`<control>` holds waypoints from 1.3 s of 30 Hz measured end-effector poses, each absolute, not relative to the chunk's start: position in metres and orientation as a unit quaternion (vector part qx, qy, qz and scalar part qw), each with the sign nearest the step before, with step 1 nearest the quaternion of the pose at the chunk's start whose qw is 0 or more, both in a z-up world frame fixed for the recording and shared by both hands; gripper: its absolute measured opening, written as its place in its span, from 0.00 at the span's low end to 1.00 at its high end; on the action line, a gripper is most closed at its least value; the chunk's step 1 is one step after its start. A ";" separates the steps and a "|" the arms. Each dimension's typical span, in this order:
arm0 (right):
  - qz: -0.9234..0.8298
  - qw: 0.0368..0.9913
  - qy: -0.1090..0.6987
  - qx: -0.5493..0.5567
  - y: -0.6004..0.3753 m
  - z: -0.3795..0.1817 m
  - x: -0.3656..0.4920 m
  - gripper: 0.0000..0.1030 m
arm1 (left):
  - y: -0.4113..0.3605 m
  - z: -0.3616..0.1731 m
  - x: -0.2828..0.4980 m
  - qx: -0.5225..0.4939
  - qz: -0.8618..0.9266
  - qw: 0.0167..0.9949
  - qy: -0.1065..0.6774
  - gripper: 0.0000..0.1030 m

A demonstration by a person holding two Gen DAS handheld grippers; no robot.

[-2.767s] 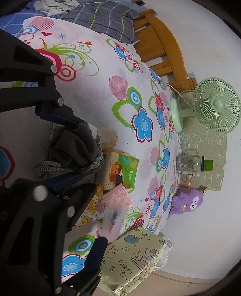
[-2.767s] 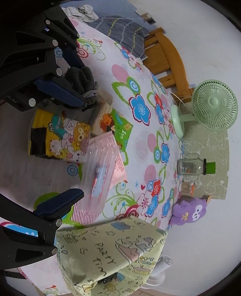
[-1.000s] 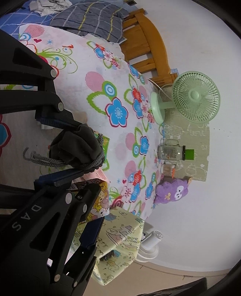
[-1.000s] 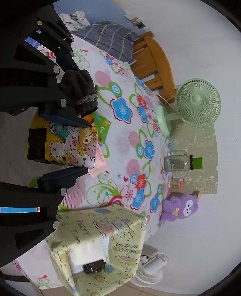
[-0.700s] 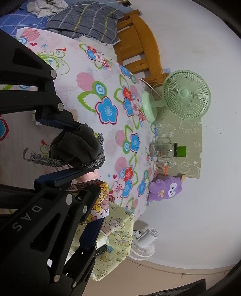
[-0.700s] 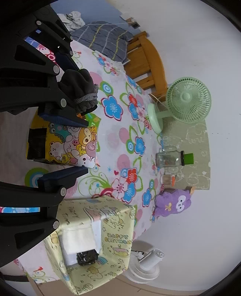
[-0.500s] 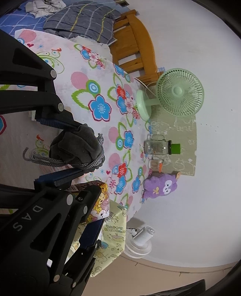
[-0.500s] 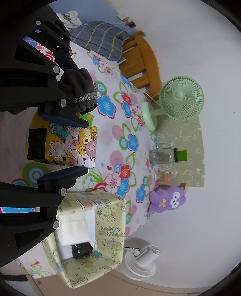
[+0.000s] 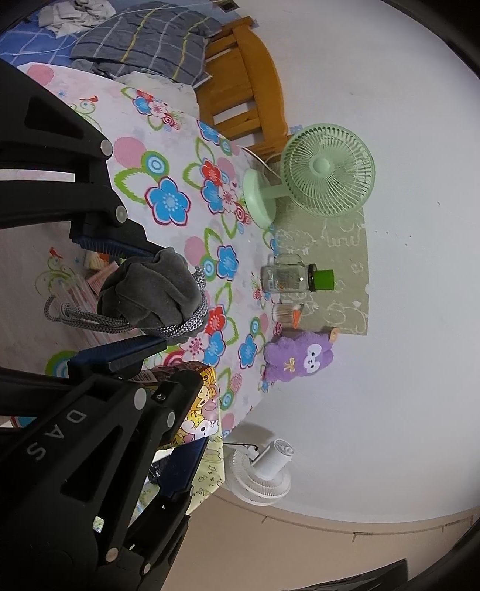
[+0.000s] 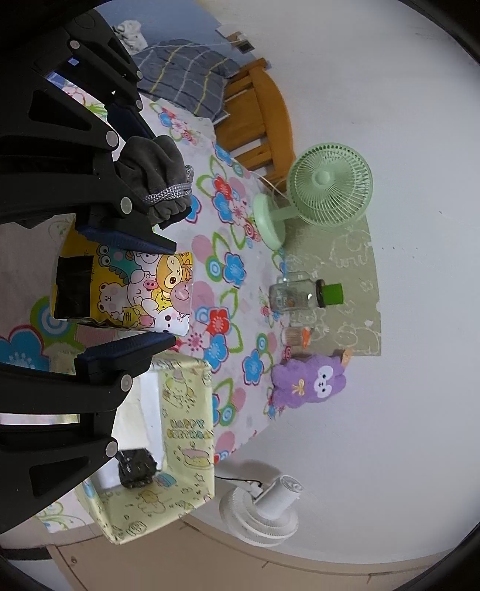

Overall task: Organize soft objects
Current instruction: 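Carry the grey sock with the left tool while the right tool carries the yellow pack toward the box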

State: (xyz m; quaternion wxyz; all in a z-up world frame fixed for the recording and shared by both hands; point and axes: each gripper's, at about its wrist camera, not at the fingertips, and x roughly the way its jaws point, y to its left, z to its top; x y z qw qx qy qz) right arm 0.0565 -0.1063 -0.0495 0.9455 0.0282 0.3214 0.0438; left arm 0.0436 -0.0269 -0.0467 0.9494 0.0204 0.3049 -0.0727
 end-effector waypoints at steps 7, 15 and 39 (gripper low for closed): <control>0.037 0.948 0.314 0.030 -0.125 -0.039 0.060 0.44 | -0.045 -0.039 0.048 0.026 -0.079 0.951 0.298 0.40; 0.027 0.951 0.306 0.031 -0.145 -0.032 0.063 0.44 | -0.064 -0.032 0.053 0.031 -0.089 0.952 0.291 0.40; -0.013 0.951 0.304 0.047 -0.214 -0.037 0.076 0.44 | -0.134 -0.036 0.074 0.047 -0.138 0.945 0.293 0.40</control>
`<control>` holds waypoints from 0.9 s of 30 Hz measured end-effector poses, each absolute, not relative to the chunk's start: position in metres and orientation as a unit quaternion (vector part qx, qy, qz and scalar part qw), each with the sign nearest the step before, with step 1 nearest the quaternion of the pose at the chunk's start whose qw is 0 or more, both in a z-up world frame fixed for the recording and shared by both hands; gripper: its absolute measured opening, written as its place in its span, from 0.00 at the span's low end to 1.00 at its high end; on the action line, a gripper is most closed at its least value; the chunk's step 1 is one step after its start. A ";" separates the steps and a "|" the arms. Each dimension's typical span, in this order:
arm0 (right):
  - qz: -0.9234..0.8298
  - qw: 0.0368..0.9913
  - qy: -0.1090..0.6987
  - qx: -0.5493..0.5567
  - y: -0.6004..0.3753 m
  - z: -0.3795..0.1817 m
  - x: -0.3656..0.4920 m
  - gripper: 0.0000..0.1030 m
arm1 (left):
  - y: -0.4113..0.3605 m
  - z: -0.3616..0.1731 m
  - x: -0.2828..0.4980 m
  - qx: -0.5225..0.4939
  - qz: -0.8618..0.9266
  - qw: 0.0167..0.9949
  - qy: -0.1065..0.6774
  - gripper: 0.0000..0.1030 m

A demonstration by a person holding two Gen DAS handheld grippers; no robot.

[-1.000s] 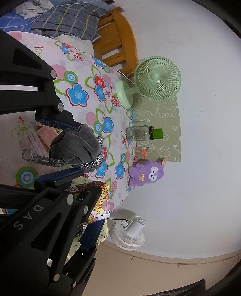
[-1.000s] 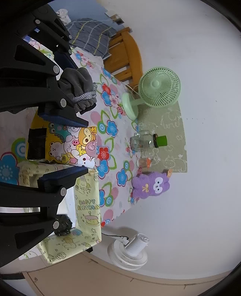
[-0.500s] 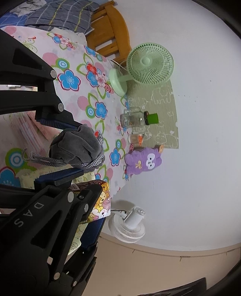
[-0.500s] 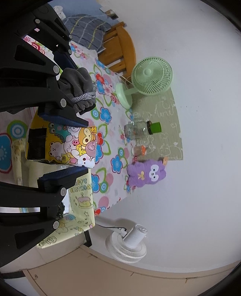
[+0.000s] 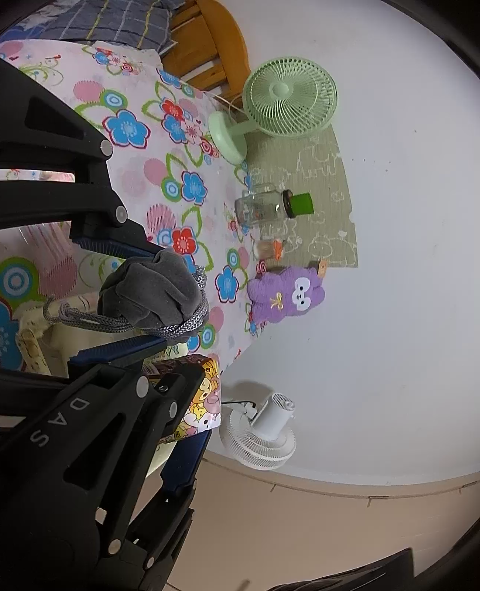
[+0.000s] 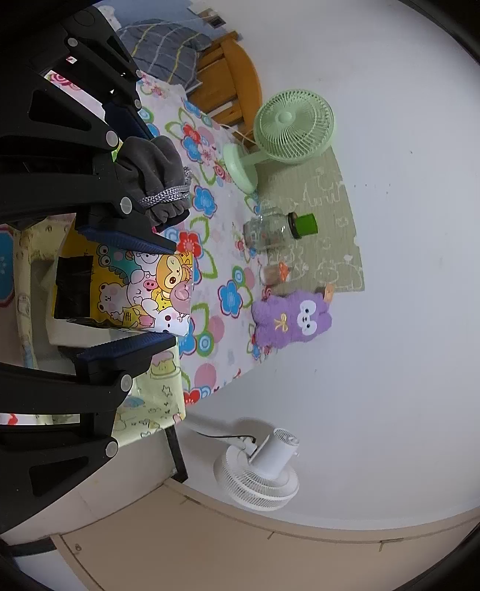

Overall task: Organize soft objects
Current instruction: 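Carry the grey sock with the left tool while the right tool carries the yellow pack toward the box, then lower both tools into the box and open them, releasing sock and yellow pack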

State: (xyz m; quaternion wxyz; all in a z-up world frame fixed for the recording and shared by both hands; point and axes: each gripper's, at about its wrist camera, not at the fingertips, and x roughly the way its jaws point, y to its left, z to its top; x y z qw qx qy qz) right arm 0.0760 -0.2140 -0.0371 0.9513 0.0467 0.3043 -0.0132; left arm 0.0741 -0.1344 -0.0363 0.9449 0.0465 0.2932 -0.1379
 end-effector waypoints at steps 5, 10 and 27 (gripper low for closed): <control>-0.022 0.950 0.308 0.050 -0.226 -0.041 0.080 0.44 | -0.146 -0.040 0.079 0.050 -0.148 0.942 0.297 0.40; -0.031 0.948 0.313 0.052 -0.241 -0.048 0.084 0.44 | -0.160 -0.047 0.084 0.052 -0.160 0.938 0.303 0.40; -0.059 0.934 0.346 0.063 -0.275 -0.078 0.100 0.44 | -0.194 -0.078 0.106 0.067 -0.196 0.914 0.349 0.40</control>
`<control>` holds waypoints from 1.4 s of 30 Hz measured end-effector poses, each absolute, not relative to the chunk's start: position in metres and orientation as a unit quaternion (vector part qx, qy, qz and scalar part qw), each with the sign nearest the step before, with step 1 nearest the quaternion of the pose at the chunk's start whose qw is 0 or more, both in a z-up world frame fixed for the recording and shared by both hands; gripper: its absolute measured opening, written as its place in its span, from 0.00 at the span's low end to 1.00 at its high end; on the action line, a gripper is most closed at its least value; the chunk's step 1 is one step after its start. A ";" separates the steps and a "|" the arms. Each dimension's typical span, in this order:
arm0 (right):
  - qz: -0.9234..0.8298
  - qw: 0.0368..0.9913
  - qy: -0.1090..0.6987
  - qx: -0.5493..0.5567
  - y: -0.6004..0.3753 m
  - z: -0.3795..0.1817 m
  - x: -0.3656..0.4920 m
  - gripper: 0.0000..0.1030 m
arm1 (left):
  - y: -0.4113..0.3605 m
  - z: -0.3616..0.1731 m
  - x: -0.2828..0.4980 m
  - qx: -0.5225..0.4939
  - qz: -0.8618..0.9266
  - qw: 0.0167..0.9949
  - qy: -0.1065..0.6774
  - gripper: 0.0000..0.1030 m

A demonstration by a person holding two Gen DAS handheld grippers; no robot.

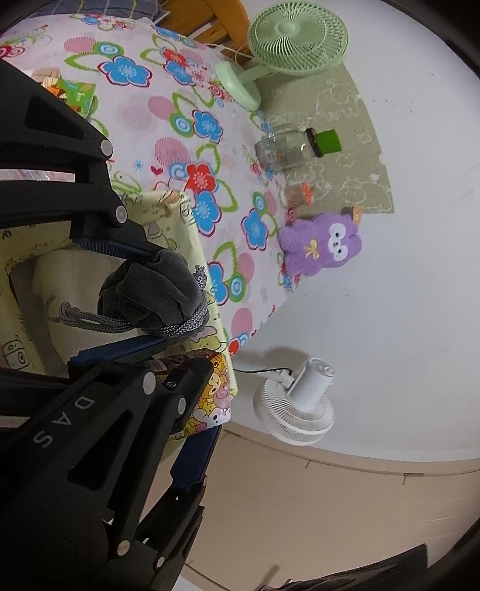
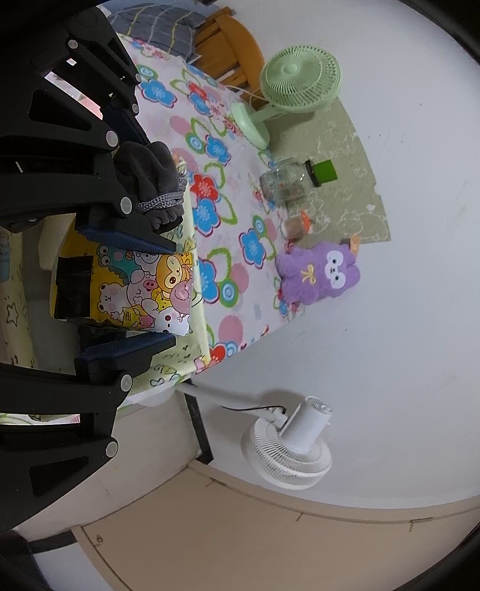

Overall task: Organize soft objects
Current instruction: 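Lower both tools into the box and open them, releasing sock and yellow pack, then lift both open tools out of the box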

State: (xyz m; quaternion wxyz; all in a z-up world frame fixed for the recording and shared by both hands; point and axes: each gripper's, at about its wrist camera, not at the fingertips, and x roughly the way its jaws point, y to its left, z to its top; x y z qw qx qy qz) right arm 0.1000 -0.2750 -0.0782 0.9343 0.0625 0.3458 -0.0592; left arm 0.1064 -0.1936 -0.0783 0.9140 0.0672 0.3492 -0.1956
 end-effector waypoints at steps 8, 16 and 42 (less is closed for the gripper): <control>-0.065 0.928 0.361 0.071 -0.284 -0.092 0.109 0.44 | -0.201 -0.092 0.119 0.075 -0.200 0.899 0.383 0.43; -0.064 0.924 0.369 0.076 -0.288 -0.101 0.119 0.44 | -0.203 -0.103 0.126 0.096 -0.177 0.895 0.398 0.66; -0.049 0.928 0.362 0.073 -0.276 -0.089 0.102 0.74 | -0.195 -0.084 0.108 0.090 -0.181 0.899 0.390 0.81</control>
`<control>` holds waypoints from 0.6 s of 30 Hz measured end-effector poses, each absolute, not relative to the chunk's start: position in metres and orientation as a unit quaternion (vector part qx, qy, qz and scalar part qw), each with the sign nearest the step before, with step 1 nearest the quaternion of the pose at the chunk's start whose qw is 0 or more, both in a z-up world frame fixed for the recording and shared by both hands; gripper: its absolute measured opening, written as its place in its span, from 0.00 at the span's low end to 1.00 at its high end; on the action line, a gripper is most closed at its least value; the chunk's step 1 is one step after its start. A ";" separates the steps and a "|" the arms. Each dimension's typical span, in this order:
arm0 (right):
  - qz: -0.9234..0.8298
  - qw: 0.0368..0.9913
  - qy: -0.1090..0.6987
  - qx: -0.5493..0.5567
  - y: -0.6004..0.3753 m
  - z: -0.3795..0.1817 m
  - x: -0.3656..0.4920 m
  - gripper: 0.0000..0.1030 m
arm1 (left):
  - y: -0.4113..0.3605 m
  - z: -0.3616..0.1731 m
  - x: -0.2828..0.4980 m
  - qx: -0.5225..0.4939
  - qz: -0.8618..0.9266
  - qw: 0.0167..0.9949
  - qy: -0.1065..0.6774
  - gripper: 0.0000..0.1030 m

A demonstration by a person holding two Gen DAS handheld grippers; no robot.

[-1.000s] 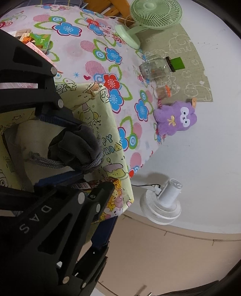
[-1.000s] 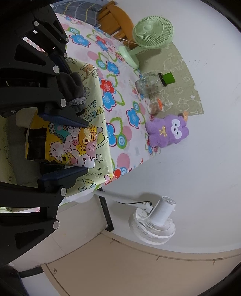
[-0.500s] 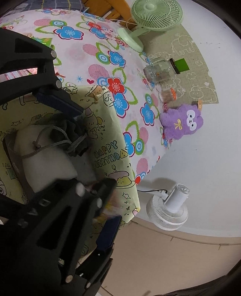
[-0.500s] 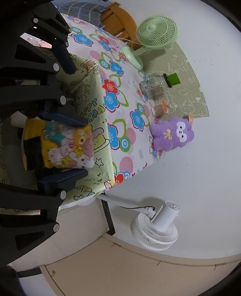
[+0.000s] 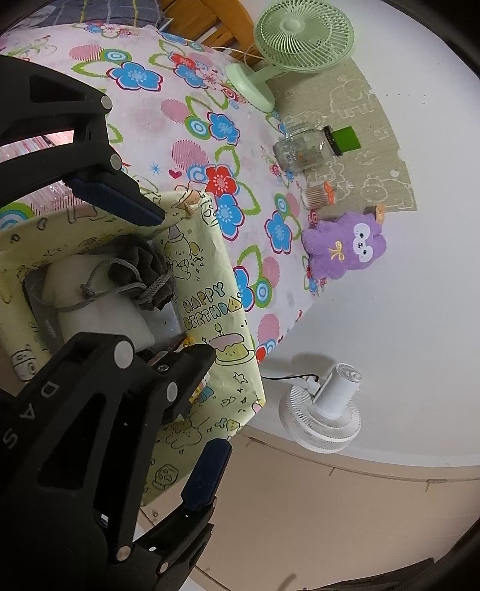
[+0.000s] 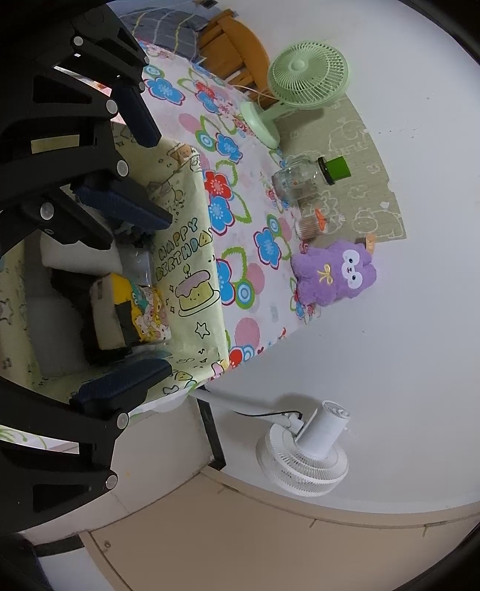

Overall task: Organize soft objects
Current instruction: 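Lift both open tools out of the box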

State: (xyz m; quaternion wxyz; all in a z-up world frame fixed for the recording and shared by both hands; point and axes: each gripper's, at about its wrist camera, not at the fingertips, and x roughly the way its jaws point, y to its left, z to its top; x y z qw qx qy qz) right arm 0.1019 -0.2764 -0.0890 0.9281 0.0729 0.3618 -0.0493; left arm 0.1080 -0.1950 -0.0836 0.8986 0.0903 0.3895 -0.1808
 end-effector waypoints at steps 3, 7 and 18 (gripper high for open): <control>-0.053 0.930 0.357 0.072 -0.274 -0.084 0.095 0.75 | -0.193 -0.079 0.102 0.092 -0.181 0.902 0.382 0.82; -0.057 0.932 0.350 0.070 -0.269 -0.077 0.086 0.76 | -0.188 -0.072 0.094 0.091 -0.182 0.906 0.371 0.85; -0.069 0.939 0.331 0.061 -0.252 -0.060 0.065 0.79 | -0.171 -0.056 0.073 0.093 -0.185 0.915 0.345 0.89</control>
